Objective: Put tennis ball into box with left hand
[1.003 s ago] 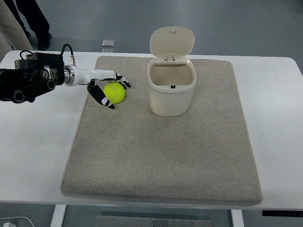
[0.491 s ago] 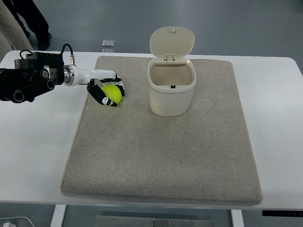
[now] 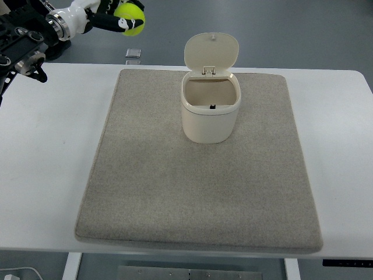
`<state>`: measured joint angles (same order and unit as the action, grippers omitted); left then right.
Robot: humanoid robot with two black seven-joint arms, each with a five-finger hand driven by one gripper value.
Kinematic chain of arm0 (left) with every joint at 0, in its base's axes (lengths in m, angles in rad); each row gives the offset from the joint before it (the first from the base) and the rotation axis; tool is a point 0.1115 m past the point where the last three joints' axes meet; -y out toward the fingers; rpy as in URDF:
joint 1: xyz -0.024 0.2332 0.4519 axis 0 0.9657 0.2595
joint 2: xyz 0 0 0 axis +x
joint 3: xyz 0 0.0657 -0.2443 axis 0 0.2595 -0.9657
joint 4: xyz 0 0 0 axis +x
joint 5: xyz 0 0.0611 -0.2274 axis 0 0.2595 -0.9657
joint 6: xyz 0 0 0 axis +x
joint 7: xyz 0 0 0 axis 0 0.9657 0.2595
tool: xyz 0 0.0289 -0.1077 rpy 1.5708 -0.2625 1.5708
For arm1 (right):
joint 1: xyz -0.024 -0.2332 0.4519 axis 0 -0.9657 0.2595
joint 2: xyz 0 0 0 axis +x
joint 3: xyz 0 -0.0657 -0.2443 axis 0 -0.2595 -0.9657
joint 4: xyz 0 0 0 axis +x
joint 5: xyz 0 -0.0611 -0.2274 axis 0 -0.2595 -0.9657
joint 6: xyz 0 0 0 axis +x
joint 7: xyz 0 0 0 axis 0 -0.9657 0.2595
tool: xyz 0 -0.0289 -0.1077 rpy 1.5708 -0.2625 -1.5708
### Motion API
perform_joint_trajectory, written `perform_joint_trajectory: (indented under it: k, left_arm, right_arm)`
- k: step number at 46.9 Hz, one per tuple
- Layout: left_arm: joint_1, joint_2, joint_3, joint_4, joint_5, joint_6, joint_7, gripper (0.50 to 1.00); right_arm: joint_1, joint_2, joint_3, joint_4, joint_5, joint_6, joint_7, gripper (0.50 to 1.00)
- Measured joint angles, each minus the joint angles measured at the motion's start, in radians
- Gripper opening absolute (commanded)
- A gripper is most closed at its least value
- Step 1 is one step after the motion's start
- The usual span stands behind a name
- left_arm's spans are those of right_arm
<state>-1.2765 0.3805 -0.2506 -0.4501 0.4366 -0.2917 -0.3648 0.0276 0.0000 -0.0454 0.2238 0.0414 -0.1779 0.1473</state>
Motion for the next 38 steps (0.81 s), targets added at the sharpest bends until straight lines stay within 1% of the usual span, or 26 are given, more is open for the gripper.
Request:
perform_joint_trajectory:
  k: [4, 9, 15, 19, 24, 31, 34, 38]
  left_arm:
    - [-0.008, -0.015, -0.059, 0.023, -0.123, -0.042, -0.001, 0.500]
    - [-0.034, -0.026, -0.155, 0.021, -0.235, -0.080, -0.006, 0.500]
    - [-0.092, -0.101, -0.277, 0.017, -0.256, -0.123, -0.012, 0.500]
    - [-0.150, -0.126, -0.331, 0.007, -0.256, -0.158, -0.016, 0.500]
    - [-0.193, -0.164, -0.343, -0.054, -0.248, -0.175, -0.024, 0.500]
    - [-0.224, -0.170, -0.332, -0.167, -0.228, -0.194, -0.027, 0.500]
    - [-0.226, -0.172, -0.328, -0.207, -0.188, -0.192, -0.027, 0.500]
    - [-0.221, -0.173, -0.312, -0.230, -0.103, -0.188, -0.026, 0.500]
  right_arm:
    - [0.000, 0.000, 0.000, 0.000, 0.000, 0.000, 0.000, 0.938]
    - [0.000, 0.000, 0.000, 0.000, 0.000, 0.000, 0.000, 0.938]
    - [0.000, 0.000, 0.000, 0.000, 0.000, 0.000, 0.000, 0.938]
    - [0.000, 0.000, 0.000, 0.000, 0.000, 0.000, 0.000, 0.938]
    - [0.000, 0.000, 0.000, 0.000, 0.000, 0.000, 0.000, 0.938]
    - [0.000, 0.000, 0.000, 0.000, 0.000, 0.000, 0.000, 0.938]
    - [0.000, 0.000, 0.000, 0.000, 0.000, 0.000, 0.000, 0.938]
    - [0.000, 0.000, 0.000, 0.000, 0.000, 0.000, 0.000, 0.938]
